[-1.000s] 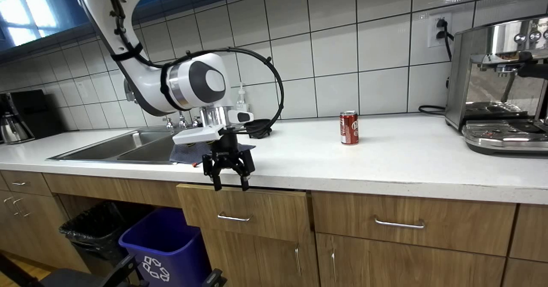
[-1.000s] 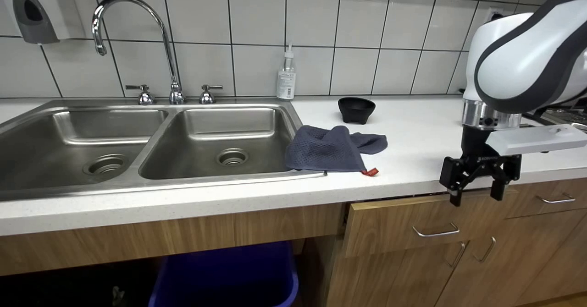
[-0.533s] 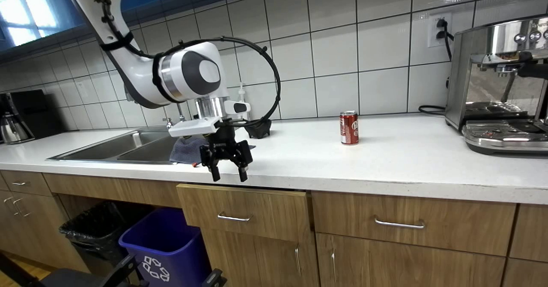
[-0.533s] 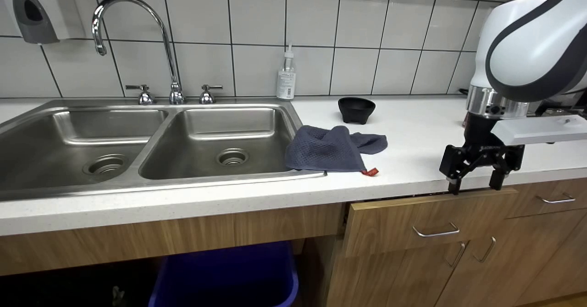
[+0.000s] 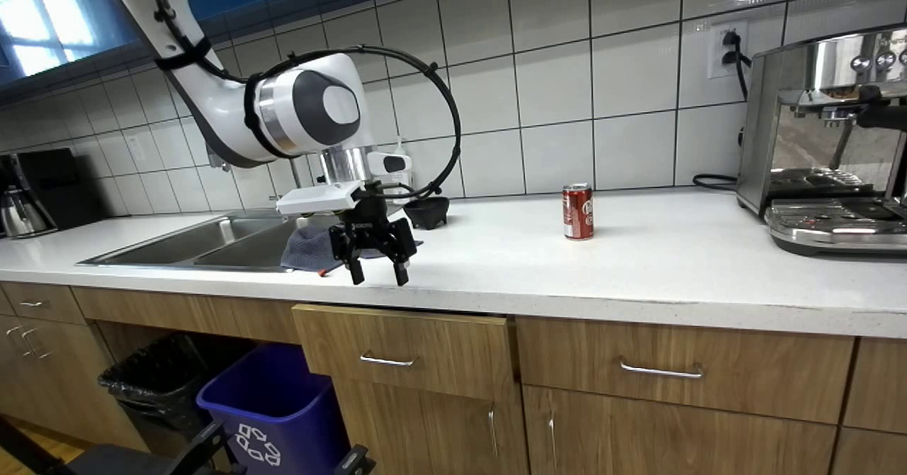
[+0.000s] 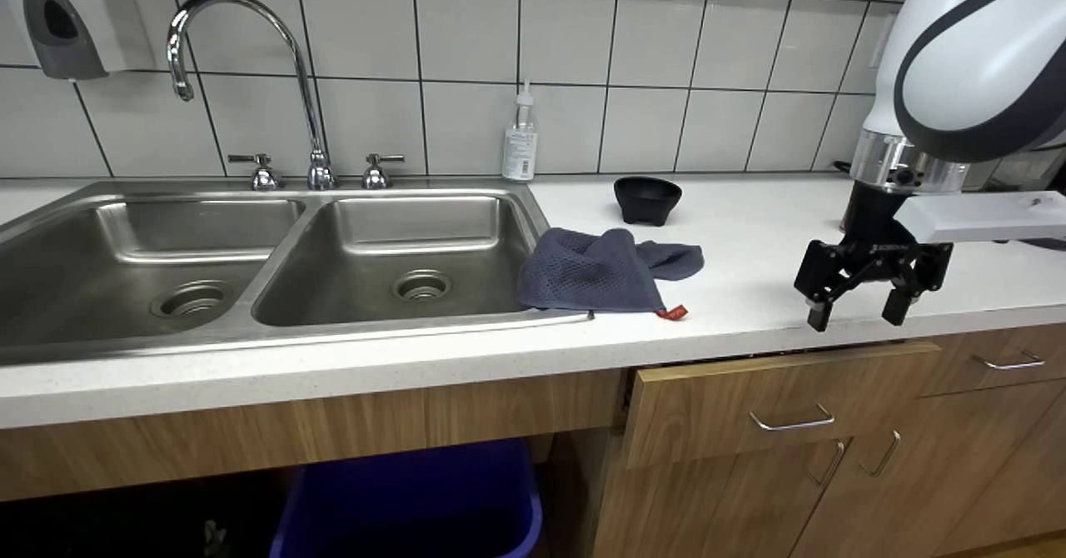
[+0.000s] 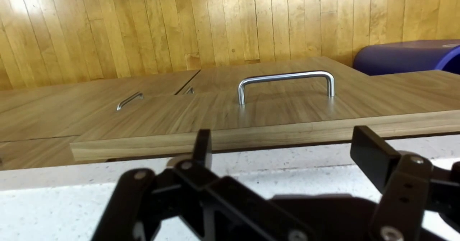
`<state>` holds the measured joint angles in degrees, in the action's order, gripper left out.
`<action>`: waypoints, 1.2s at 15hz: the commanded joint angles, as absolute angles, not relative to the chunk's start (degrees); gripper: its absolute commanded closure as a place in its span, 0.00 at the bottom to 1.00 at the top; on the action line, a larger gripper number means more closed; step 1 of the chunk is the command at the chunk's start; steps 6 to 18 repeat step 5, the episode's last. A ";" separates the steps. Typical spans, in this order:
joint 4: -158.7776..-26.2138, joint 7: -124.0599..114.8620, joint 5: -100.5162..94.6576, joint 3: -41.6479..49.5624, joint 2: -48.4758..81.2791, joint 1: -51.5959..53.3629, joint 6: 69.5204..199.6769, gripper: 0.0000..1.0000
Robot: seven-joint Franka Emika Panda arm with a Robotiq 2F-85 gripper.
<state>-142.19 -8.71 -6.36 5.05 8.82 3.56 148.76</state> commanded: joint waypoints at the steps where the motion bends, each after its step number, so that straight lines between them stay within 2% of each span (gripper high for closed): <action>1: -142.10 -8.85 -6.62 4.06 8.82 2.52 148.58 0.00; 18: -142.10 -8.85 -6.62 4.08 9.13 2.54 148.58 0.00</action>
